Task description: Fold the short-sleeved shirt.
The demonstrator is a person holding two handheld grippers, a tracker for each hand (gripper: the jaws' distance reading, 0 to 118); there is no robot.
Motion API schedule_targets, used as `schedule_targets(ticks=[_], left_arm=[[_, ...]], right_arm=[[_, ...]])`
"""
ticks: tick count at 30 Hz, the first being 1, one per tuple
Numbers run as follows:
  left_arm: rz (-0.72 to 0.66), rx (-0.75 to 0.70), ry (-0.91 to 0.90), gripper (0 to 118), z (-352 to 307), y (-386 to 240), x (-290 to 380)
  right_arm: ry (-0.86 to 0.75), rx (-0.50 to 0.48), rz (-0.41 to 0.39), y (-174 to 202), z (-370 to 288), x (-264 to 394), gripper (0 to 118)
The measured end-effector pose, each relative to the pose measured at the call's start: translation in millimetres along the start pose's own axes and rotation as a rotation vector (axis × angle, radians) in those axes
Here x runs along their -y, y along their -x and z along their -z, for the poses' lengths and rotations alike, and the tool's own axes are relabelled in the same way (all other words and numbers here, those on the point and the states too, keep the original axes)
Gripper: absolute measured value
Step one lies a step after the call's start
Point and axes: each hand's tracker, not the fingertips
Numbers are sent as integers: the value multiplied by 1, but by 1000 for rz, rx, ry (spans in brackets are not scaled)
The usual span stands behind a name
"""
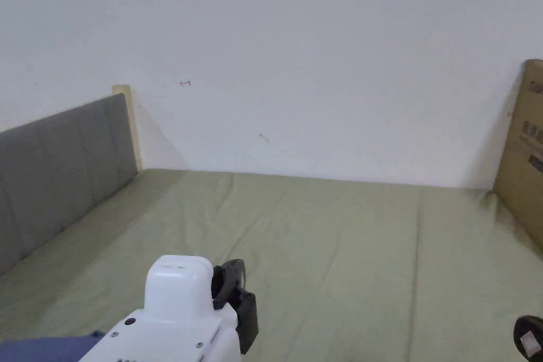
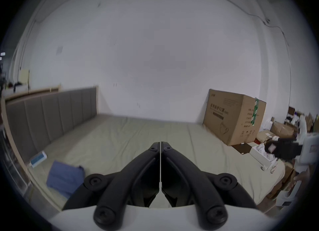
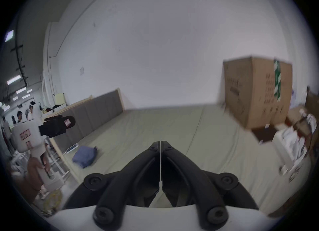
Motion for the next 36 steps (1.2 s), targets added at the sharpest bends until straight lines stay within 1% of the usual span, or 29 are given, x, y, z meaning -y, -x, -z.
schedule_targets(ticks=[1, 4, 5, 7, 8, 10, 12, 15, 17, 20, 24, 25, 26, 27, 28, 29, 30, 31, 32, 33, 34, 36], left_arm=[[10, 6, -23, 0, -3, -8, -5], [18, 8, -114, 0, -13, -28, -14], [38, -5, -144, 0, -17, -35, -16], [63, -64, -185, 0, -22, -49, -13], [80, -71, -180, 0, -22, -57, -8], [63, -41, -162, 0, -26, -62, -2], [61, -19, -164, 0, -28, -68, 10], [145, -41, -201, 0, -28, -72, 31], [150, -33, -191, 0, -23, -74, 41], [151, -33, -147, 0, -16, -73, 43], [145, -9, -132, 0, -13, -69, 38], [140, 30, -140, 1, -13, -67, 37], [142, 72, -144, 4, -12, -67, 35], [148, 83, -147, 12, -13, -67, 32], [157, 61, -151, 26, -15, -69, 32], [162, 60, -157, 57, -16, -70, 30], [164, 58, -162, 87, -16, -70, 29], [161, 56, -158, 110, -15, -70, 27], [147, 55, -154, 118, -16, -71, 28], [134, 63, -170, 118, -20, -69, 29], [99, 58, -185, 118, -20, -70, 28], [92, 61, -172, 118, -20, -69, 27]], right_arm=[[-48, 13, -18, 3, -4, -6, 0], [-190, 107, -79, 9, -18, -16, 0], [-222, 111, -84, -7, -17, -5, 0], [-261, 120, -74, -13, -21, -2, 0], [-268, 133, -62, -16, -23, 1, 0], [-261, 185, -60, -19, -22, 9, 0], [-254, 211, -96, -24, -21, 19, 0], [-269, 245, -126, -27, -17, 37, 0], [-243, 300, -145, -27, -12, 46, 0], [-233, 299, -100, -33, -13, 50, 0], [-258, 312, -103, -26, -18, 49, 1], [-266, 310, -105, -23, -22, 48, 6], [-274, 302, -102, -22, -24, 48, 20], [-279, 302, -98, -21, -24, 48, 33], [-286, 306, -93, -21, -25, 48, 48], [-288, 309, -91, -20, -26, 46, 69], [-286, 314, -90, -20, -27, 45, 82], [-287, 315, -88, -20, -27, 45, 93], [-287, 319, -86, -20, -27, 43, 109], [-278, 326, -87, -19, -26, 42, 117], [-278, 329, -87, -19, -27, 42, 118], [-286, 328, -93, -18, -29, 42, 118]])
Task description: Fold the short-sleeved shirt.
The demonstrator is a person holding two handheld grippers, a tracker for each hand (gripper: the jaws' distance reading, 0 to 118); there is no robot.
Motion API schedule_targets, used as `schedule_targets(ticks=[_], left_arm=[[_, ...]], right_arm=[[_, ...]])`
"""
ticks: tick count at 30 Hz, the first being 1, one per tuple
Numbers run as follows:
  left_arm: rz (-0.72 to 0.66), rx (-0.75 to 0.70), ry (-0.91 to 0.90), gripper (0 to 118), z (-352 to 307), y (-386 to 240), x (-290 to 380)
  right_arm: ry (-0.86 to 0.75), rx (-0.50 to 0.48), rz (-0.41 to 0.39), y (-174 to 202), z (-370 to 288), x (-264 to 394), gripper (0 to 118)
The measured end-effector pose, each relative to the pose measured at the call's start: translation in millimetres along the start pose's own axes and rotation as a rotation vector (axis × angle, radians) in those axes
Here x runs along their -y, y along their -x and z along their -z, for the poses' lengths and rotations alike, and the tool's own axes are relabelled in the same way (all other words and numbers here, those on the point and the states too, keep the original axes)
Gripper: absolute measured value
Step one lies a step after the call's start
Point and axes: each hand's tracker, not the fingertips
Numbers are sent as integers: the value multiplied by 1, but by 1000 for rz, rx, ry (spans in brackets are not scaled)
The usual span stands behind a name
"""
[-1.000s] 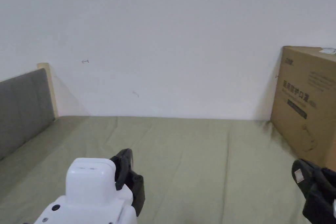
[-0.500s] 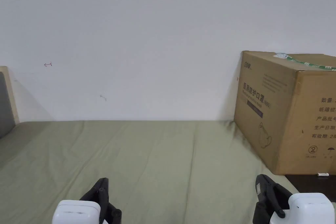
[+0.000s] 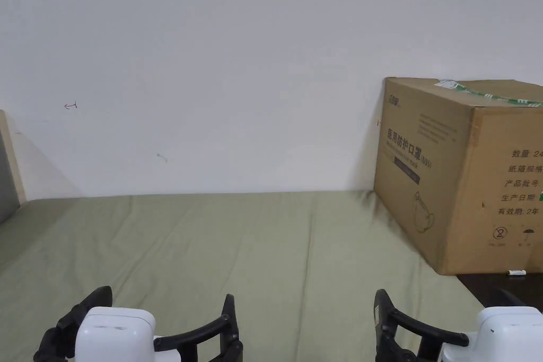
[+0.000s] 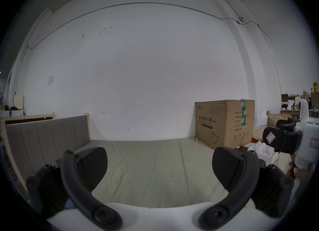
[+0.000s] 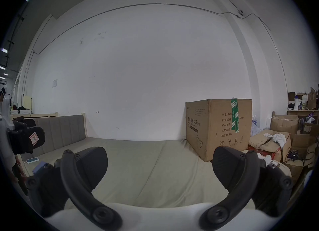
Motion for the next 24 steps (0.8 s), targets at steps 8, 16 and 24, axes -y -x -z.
schedule_targets(ticks=[8, 16, 24], left_arm=[[29, -17, 26, 118, 1, -3, 0], [-59, 4, 49, 118, 1, 7, -5], [-35, -60, 97, 118, 9, 7, 1]], right_arm=[[17, -5, -22, 4, -2, -2, 118], [25, -11, -47, 8, -3, 3, 118], [54, -19, -40, 11, 1, 6, 118]])
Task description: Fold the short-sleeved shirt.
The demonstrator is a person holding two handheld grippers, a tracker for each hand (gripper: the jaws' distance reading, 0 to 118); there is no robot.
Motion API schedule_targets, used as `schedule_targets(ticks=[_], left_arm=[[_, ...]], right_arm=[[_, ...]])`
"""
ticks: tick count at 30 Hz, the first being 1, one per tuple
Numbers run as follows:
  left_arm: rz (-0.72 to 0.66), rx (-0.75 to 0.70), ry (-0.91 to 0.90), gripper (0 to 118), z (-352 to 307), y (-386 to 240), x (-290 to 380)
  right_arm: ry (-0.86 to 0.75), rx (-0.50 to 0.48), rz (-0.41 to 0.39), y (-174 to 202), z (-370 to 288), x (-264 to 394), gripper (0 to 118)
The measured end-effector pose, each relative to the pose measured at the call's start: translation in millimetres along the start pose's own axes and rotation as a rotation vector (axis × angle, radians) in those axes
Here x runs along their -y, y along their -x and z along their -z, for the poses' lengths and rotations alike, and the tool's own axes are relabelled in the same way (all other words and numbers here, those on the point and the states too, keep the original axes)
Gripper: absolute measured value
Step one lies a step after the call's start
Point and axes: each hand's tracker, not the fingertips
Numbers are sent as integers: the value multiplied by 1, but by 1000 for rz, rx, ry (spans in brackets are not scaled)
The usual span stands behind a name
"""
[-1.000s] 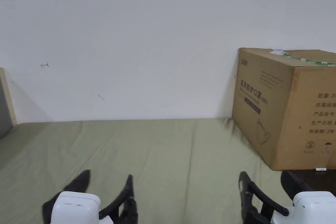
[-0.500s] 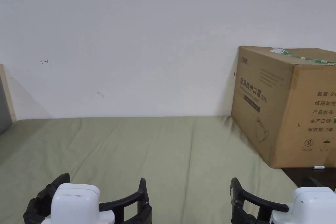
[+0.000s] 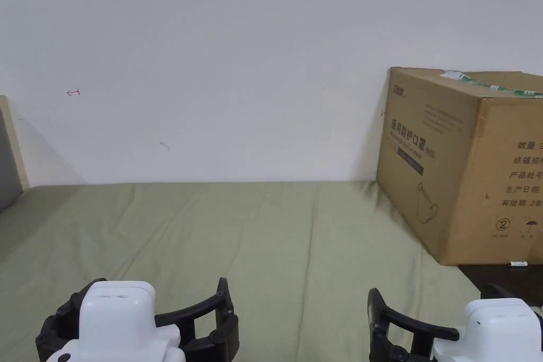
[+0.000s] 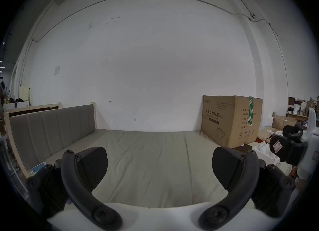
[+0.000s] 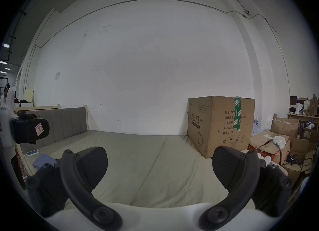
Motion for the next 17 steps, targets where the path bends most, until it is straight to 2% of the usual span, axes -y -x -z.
schedule_targets(ticks=[5, 8, 11, 17], left_arm=[[-64, 51, 24, 118, 1, 6, 1], [-65, 43, 45, 118, 4, 4, -1], [-4, 3, 36, 118, 2, 3, -1], [-19, 4, 40, 118, 0, 1, -6]], right_arm=[[11, -7, -1, 2, 1, 1, 118], [18, -7, -4, 2, 2, 1, 118], [31, -6, -4, 2, 4, 2, 118], [45, -10, 5, 3, 5, 3, 118]])
